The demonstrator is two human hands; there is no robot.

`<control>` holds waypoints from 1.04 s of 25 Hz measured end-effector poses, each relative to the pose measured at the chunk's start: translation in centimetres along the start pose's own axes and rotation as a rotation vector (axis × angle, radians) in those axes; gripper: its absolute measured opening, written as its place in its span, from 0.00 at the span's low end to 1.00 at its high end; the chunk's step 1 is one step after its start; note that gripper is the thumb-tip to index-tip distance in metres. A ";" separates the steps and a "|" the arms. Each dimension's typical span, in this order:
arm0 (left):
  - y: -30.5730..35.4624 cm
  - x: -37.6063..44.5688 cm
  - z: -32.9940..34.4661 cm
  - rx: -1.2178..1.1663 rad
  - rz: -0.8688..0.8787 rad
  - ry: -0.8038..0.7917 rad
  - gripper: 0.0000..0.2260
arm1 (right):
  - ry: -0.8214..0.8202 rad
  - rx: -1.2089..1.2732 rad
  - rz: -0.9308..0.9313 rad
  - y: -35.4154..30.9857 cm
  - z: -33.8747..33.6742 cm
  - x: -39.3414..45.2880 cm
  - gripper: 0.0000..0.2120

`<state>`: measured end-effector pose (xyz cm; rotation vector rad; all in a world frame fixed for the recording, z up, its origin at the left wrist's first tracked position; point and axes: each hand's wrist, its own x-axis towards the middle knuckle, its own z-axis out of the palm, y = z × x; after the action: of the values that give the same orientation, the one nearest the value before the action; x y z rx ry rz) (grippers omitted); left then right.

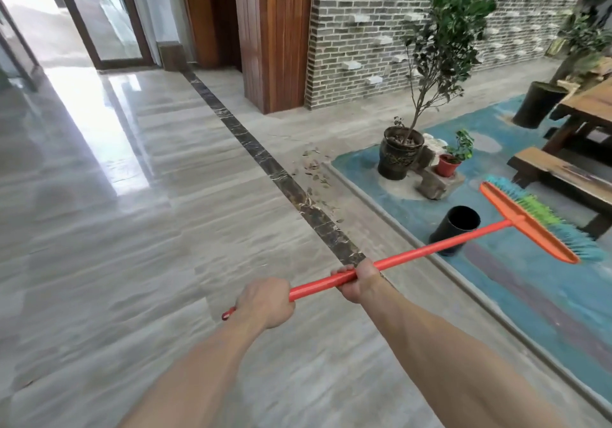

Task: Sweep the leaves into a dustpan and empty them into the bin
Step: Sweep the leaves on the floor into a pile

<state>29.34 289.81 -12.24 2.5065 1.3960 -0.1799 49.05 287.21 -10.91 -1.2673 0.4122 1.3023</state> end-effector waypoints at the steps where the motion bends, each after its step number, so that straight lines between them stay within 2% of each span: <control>1: -1.3 2.8 -1.1 -0.003 0.018 0.005 0.14 | 0.001 0.017 -0.019 -1.1 2.5 1.3 0.21; 11: -8.5 27.8 -6.1 0.085 0.097 -0.062 0.14 | 0.075 0.093 0.042 -11.3 19.5 18.3 0.21; 18: -11.7 47.8 -14.3 0.157 0.094 -0.104 0.13 | 0.064 0.100 0.081 -22.0 33.3 29.2 0.18; 21: -12.4 54.0 -15.5 0.130 0.102 -0.167 0.11 | 0.084 0.113 0.088 -25.2 36.9 33.0 0.20; 26: -14.5 68.1 -16.6 0.140 0.206 -0.186 0.22 | 0.163 0.208 0.032 -30.6 43.9 42.2 0.20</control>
<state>52.78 357.43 -14.82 2.6464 1.0802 -0.4703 70.85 351.51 -16.89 -1.1978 0.6692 1.1539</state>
